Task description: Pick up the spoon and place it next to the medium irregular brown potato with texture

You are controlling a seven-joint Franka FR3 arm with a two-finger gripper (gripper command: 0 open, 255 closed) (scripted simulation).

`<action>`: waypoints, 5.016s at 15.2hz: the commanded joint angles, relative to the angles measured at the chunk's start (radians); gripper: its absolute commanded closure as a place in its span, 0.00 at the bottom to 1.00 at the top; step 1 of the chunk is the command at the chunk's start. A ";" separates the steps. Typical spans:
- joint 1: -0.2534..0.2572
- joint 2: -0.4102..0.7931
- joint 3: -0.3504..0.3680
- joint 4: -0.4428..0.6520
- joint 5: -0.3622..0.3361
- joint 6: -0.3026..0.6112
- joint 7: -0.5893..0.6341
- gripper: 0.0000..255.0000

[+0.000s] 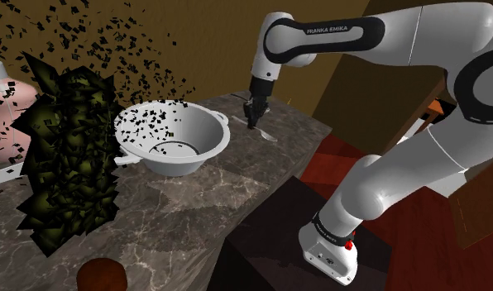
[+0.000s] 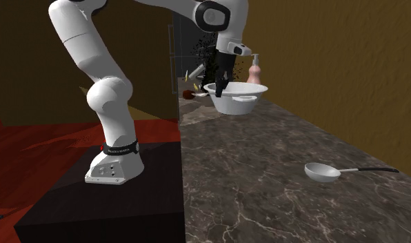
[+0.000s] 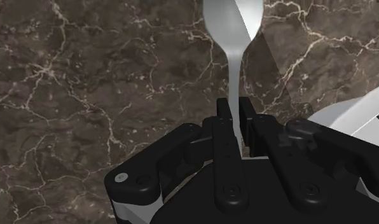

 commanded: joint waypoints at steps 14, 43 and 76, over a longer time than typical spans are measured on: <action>0.151 0.019 0.204 0.024 -0.023 -0.013 0.303 1.00; 0.219 -0.410 0.246 -0.448 0.081 0.294 0.363 1.00; 0.277 -0.366 0.367 -0.625 0.091 0.776 0.321 1.00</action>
